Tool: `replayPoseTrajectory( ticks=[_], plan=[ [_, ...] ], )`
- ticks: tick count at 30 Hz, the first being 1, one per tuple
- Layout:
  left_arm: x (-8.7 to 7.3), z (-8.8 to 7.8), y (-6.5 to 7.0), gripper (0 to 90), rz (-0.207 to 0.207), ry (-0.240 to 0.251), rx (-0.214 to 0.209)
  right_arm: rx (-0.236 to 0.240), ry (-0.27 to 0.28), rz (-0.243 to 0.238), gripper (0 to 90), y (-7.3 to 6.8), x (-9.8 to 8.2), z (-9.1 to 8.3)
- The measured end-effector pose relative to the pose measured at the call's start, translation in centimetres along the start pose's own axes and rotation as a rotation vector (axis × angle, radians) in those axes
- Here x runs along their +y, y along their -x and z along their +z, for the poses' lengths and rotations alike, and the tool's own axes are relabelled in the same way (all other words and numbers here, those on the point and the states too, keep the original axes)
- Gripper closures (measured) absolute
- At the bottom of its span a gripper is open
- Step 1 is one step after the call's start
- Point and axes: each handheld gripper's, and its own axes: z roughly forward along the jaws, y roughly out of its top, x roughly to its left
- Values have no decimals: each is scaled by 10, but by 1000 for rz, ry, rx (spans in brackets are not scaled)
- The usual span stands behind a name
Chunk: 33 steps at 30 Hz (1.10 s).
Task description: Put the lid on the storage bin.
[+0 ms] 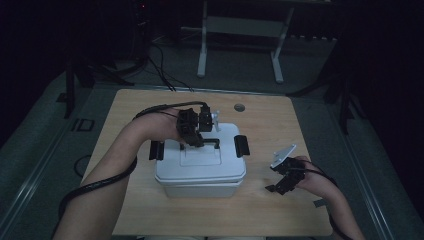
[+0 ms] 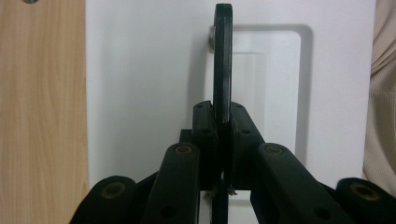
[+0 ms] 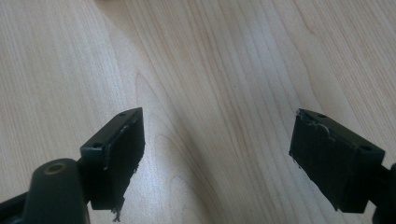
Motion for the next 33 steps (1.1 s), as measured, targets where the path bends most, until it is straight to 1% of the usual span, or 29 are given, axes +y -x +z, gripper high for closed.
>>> replayPoseTrajectory(
  ticks=[4,5,11,14,15,17,22,24,25,26,28,29,30,31,32,33],
  plan=[
    [1,9,-1,837,3,-15,-7,1,4,4,176,1,-2,0],
    [2,11,-1,837,2,-19,-14,1,4,5,176,1,-2,0],
    [1,18,-2,836,-2,-27,-29,3,12,12,176,2,-5,0],
    [0,21,-3,836,-2,-15,-43,4,13,18,176,3,-6,1],
    [0,23,-3,836,-2,-23,-45,5,14,20,176,3,-6,1],
    [1,25,-2,836,8,-30,-45,7,11,21,176,3,-6,2],
    [2,30,-4,834,4,-33,-37,7,10,23,176,3,-5,2],
    [2,32,-4,833,13,-50,-23,7,12,20,176,3,-5,2],
    [2,33,-4,833,8,-53,-33,7,12,21,176,3,-5,2],
    [2,34,-4,834,8,-48,-31,6,12,22,176,3,-6,2],
    [0,34,-5,832,-4,-34,-35,6,14,23,176,3,-6,2],
    [-1,34,-5,832,0,-25,-30,7,14,24,176,3,-6,2],
    [-1,34,-4,831,-12,-20,-32,6,12,25,176,3,-7,2],
    [-2,35,-5,830,-9,-13,-35,6,11,25,176,3,-7,2],
    [-3,35,-5,830,-6,-9,-29,7,10,25,176,2,-7,3],
    [-3,35,-5,830,-9,-5,-31,8,12,25,176,2,-7,3]
  ],
)
